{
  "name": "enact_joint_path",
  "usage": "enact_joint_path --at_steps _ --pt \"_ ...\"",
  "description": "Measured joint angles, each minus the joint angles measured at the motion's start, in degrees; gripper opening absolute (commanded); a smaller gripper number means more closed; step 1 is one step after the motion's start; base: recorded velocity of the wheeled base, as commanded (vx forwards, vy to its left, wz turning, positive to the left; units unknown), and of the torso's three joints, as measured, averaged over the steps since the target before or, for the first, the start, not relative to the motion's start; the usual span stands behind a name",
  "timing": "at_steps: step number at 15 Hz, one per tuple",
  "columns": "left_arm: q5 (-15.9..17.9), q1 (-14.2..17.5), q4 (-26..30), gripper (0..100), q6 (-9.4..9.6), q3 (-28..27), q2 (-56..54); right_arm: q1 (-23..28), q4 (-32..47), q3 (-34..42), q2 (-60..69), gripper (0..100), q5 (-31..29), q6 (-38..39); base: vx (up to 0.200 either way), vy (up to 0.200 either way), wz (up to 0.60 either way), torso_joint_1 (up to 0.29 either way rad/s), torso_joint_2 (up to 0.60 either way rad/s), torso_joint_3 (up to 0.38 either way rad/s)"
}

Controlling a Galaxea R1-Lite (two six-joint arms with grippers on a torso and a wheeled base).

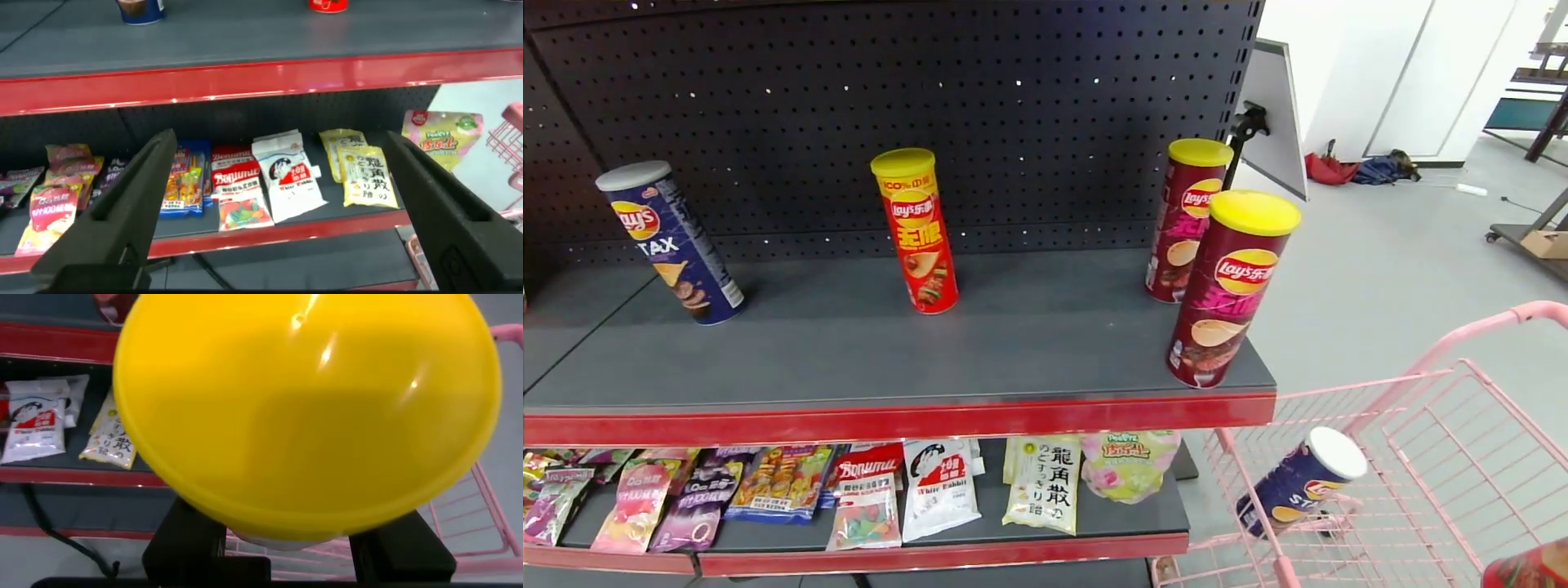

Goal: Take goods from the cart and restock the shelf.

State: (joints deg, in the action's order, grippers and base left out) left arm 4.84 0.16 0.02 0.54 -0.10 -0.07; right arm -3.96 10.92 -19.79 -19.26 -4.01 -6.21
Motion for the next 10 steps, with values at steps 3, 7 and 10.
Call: enact_joint_path --at_steps 3,7,10 --pt "0.06 0.02 -0.02 100 0.01 0.00 0.00 -0.06 0.40 1.00 3.36 0 0.82 0.07 0.000 0.200 0.00 0.006 0.01 -0.006" --pt "0.09 0.00 0.00 100 0.09 0.00 0.00 -0.06 0.34 1.46 5.10 0 0.84 0.07 0.000 0.200 0.00 0.000 0.00 0.000" --pt "0.06 -0.02 -0.02 100 0.09 0.00 0.00 -0.05 0.34 1.54 5.84 0 0.90 -0.04 0.000 0.200 0.00 0.002 0.01 0.001"
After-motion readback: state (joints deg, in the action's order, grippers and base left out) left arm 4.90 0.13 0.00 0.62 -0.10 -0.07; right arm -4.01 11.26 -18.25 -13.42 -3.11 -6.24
